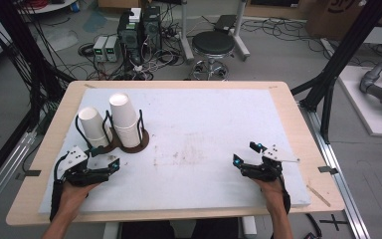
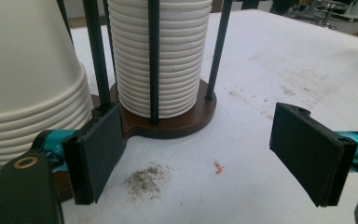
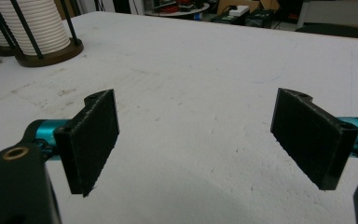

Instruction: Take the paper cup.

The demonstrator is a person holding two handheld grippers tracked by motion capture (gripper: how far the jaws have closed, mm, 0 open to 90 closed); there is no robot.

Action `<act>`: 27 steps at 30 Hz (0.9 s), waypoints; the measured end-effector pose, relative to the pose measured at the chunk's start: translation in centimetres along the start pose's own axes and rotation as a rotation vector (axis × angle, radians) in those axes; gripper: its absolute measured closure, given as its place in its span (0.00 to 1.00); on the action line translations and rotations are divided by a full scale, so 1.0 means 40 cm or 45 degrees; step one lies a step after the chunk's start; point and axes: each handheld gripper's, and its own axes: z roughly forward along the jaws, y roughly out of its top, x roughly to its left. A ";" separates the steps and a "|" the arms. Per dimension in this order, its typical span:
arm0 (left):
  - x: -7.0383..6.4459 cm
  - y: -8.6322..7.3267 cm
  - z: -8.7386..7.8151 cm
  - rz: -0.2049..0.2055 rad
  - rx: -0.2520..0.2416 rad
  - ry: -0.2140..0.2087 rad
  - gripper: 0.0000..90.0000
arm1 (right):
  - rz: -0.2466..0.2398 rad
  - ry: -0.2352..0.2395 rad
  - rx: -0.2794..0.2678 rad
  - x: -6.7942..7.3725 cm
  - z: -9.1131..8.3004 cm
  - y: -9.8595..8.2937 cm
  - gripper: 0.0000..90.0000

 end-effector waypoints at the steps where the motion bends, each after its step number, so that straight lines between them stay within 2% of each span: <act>1: 0.001 0.000 -0.001 0.001 0.000 0.001 0.20 | 0.009 0.002 0.004 0.000 0.000 0.000 0.17; 27: 0.003 0.007 -0.011 -0.015 -0.031 -0.020 0.19 | -0.001 0.001 0.001 0.000 0.000 0.000 0.17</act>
